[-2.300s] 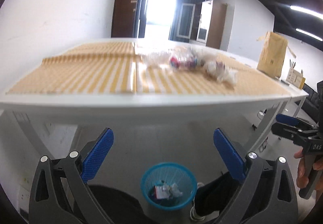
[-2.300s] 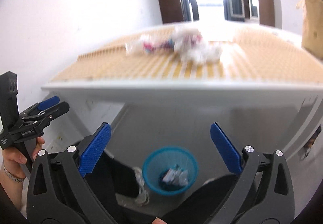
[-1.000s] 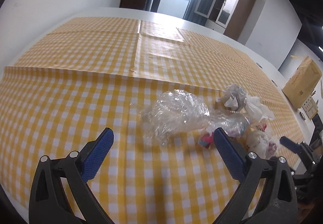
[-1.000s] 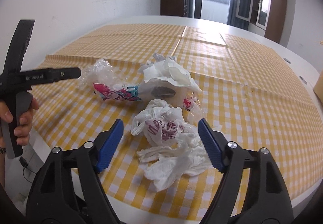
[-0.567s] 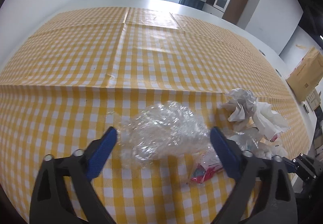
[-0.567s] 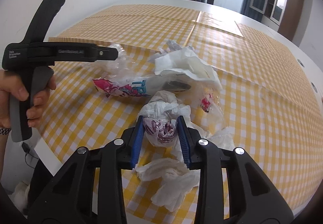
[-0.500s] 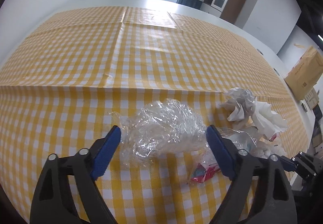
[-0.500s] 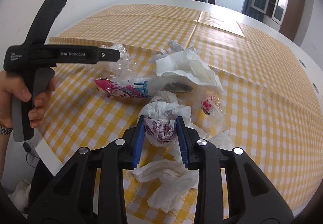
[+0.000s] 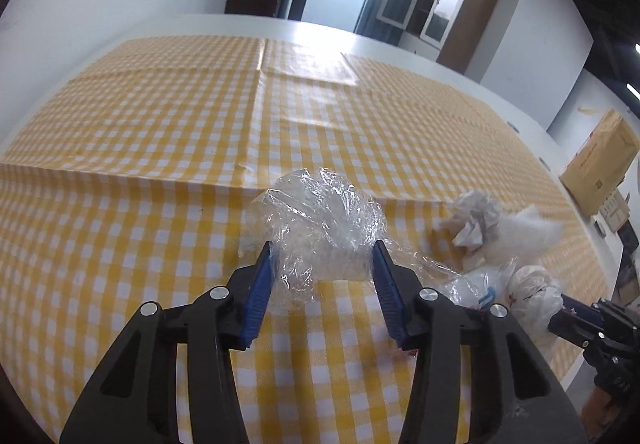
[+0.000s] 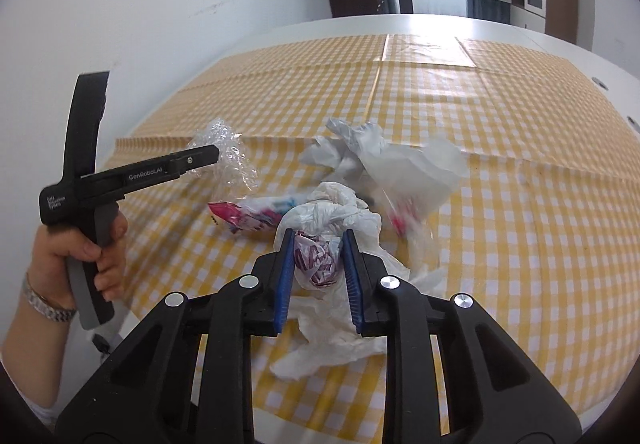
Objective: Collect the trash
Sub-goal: 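Grasp clear bubble wrap with left tool while right tool grasps white tissue bag, then carry both held pieces off the table down over the blue wastebasket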
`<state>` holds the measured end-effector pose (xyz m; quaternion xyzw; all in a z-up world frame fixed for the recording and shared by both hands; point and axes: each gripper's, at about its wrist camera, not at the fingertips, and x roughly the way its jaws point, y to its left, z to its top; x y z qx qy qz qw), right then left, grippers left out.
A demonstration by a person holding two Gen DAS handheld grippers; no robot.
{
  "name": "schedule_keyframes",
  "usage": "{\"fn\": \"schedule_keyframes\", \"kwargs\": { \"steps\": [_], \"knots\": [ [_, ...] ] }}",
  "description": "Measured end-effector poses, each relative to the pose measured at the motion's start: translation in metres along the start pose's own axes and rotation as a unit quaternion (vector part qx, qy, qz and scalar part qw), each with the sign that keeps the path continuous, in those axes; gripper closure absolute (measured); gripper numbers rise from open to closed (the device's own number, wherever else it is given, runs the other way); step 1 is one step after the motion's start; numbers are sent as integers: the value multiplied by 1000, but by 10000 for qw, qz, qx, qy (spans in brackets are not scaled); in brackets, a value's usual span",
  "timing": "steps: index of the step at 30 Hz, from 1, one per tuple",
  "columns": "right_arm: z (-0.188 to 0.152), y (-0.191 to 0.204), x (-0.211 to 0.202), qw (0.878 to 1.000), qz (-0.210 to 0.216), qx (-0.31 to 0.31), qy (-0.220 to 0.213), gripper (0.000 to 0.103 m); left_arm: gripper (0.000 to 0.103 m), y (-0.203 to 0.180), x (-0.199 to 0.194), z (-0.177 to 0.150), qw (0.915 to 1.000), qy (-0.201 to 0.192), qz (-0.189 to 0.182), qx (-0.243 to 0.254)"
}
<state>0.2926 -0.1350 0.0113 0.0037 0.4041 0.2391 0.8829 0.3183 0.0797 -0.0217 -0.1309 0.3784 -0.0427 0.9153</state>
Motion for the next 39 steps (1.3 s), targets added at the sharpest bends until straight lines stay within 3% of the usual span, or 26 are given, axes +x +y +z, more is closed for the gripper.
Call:
{"fn": "schedule_keyframes", "kwargs": {
  "steps": [7,13,20,29,35,39],
  "knots": [
    [7,1,-22,9993,-26,71,-358,81,56,-6,-46,3,9988,-492,6,-3],
    [5,2,-33,9987,-79,159,-475,81,56,-6,-66,-10,9983,-582,-69,-73],
    [10,2,-61,9948,174,318,-955,81,56,-8,-93,-24,9969,-722,-285,-127],
    [-4,-11,-46,9942,387,788,-617,81,55,-15,-103,-54,9971,-668,-364,-32],
    [-21,-23,-12,9948,267,976,-107,78,54,-6,-85,-72,9984,-397,-363,-143],
    [-22,-26,1,9952,156,963,80,71,53,-3,-77,-72,9986,-310,-391,-178]
  ]
}}
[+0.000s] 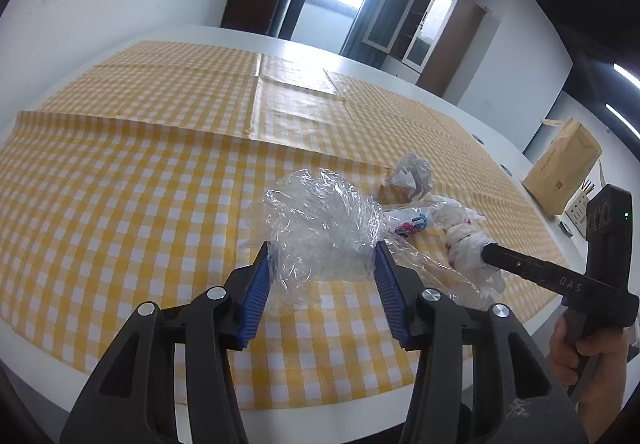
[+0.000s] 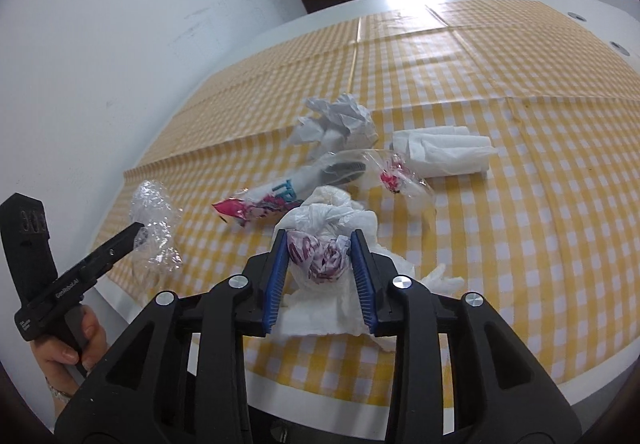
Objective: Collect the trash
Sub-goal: 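Carry both held pieces off the table down over the blue wastebasket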
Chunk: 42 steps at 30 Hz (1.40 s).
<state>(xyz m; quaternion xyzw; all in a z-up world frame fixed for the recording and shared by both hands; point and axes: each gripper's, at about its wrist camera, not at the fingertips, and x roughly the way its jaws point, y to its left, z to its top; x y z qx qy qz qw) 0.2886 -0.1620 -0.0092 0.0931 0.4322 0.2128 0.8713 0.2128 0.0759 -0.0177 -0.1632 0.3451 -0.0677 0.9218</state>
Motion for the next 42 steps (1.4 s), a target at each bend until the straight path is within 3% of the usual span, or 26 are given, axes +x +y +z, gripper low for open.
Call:
{"fn": "schedule_keyframes", "kwargs": {
  "steps": [4,16,21,26,32,33,34,42],
  "knots": [
    [4,1,5,9999,-80,-63,-14,59,52,2,4,2,10000,19,-60,-51],
    [16,33,-10,9970,-89,-740,-211,52,51,5,18,3,9997,123,-200,-121],
    [11,43,-14,9954,-64,-957,-62,51,51,5,17,5,9995,136,-283,-97],
    [7,37,-3,9926,-527,-1092,111,45,51,4,19,3,9994,163,-289,-63],
    [-5,28,23,9903,-646,-1131,482,42,51,1,20,-4,9993,210,-294,-43],
    [-7,26,26,9900,-668,-1138,494,45,51,-1,18,-4,9994,200,-286,-11],
    [-8,25,28,9900,-669,-1136,506,55,51,-3,16,-5,9995,180,-275,19],
    [-17,31,21,9867,-881,-1348,231,65,51,-12,-6,-14,9995,62,-300,10]
  ]
}}
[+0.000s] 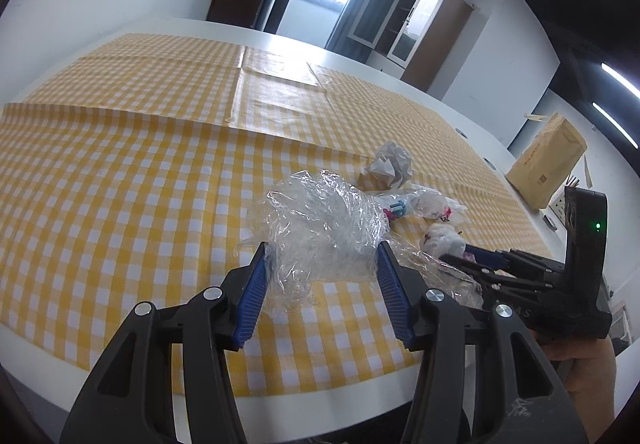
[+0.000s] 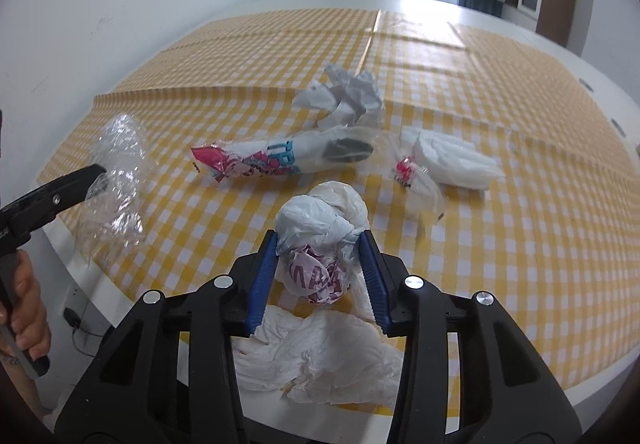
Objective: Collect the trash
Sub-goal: 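Carry both held pieces off the table down over the blue wastebasket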
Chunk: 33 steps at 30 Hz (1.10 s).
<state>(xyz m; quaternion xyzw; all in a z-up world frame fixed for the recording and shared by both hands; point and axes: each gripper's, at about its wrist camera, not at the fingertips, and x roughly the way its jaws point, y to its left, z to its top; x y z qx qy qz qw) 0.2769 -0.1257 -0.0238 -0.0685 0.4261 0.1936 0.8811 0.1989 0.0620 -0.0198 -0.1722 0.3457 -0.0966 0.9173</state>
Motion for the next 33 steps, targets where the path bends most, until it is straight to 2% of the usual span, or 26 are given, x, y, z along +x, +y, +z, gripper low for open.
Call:
{"fn": "schedule_keyframes", "kwargs": {
  "steps": [5,9,22,29,33],
  "knots": [
    [-2,5,-29,9994,51,25,-349,65,51,-6,-23,-8,9999,-146,-15,-12],
    [-9,13,-56,9976,255,91,-640,65,51,-13,-45,-17,9996,-278,-50,54],
    [-72,53,-142,9850,914,73,-1462,65,51,-37,-108,-69,9978,-599,-202,217],
    [-123,64,-167,9828,1033,36,-1531,65,51,-56,-135,-109,9959,-663,-257,550],
    [-151,69,-168,9845,1021,34,-1428,65,51,-55,-139,-137,9962,-533,-296,625]
  ]
}}
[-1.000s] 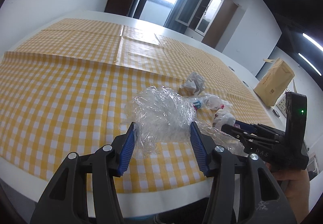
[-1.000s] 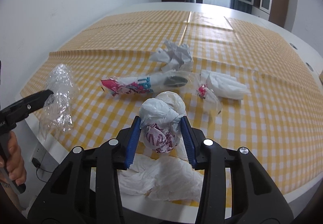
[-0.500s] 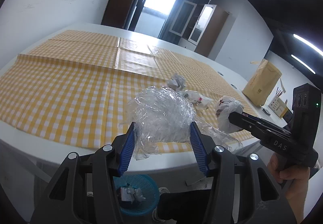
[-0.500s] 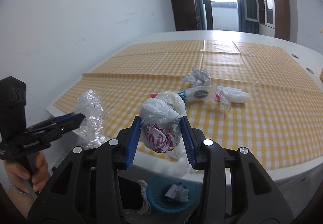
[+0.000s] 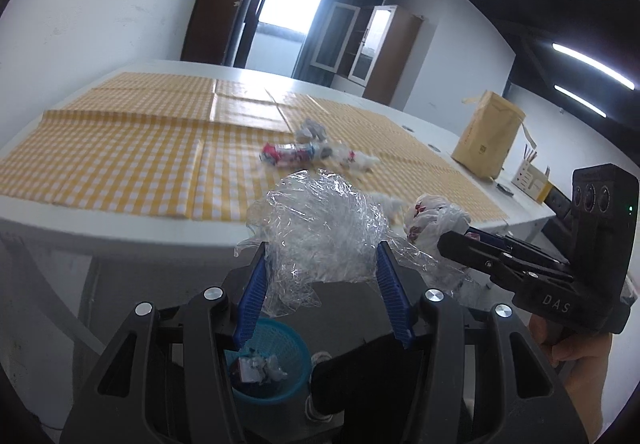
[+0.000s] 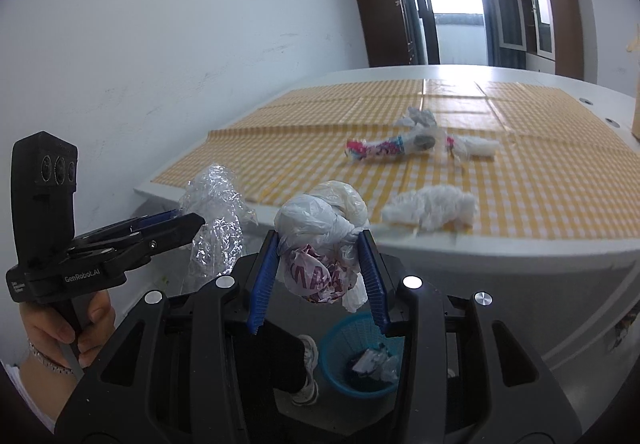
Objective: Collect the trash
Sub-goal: 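Carry both held pieces off the table down over the blue wastebasket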
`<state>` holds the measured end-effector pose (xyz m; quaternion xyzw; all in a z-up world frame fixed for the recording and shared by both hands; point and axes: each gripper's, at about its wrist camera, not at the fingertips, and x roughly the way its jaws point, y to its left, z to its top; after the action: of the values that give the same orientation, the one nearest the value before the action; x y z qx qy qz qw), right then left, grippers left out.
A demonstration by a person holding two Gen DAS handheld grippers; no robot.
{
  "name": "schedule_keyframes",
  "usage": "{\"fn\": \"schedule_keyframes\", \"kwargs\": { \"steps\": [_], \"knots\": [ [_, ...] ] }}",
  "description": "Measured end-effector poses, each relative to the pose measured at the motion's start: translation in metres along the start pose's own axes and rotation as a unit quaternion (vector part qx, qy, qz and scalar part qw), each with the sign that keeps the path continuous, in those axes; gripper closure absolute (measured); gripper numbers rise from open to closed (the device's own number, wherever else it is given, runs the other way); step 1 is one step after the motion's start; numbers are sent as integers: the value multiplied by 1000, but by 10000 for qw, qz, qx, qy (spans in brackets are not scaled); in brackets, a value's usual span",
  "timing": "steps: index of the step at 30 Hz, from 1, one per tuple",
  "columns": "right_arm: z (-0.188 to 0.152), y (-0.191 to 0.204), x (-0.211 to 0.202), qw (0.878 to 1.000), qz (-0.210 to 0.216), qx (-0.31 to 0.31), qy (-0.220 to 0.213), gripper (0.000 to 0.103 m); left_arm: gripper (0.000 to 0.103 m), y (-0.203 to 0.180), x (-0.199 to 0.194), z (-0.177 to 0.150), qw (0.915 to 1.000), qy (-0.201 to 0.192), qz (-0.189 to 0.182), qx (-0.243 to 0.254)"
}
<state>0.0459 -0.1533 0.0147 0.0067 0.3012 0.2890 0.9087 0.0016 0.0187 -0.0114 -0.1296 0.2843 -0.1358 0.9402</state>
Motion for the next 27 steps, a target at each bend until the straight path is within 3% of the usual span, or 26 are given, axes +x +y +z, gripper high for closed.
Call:
{"fn": "schedule_keyframes", "kwargs": {
  "steps": [13,27],
  "knots": [
    [-84,-17,34,9961,-108,264,832,65,51,18,41,-72,9966,821,101,19],
    [-161,-51,129,9784,-114,695,1945,65,52,64,125,-140,9837,1773,253,-180]
  ]
}}
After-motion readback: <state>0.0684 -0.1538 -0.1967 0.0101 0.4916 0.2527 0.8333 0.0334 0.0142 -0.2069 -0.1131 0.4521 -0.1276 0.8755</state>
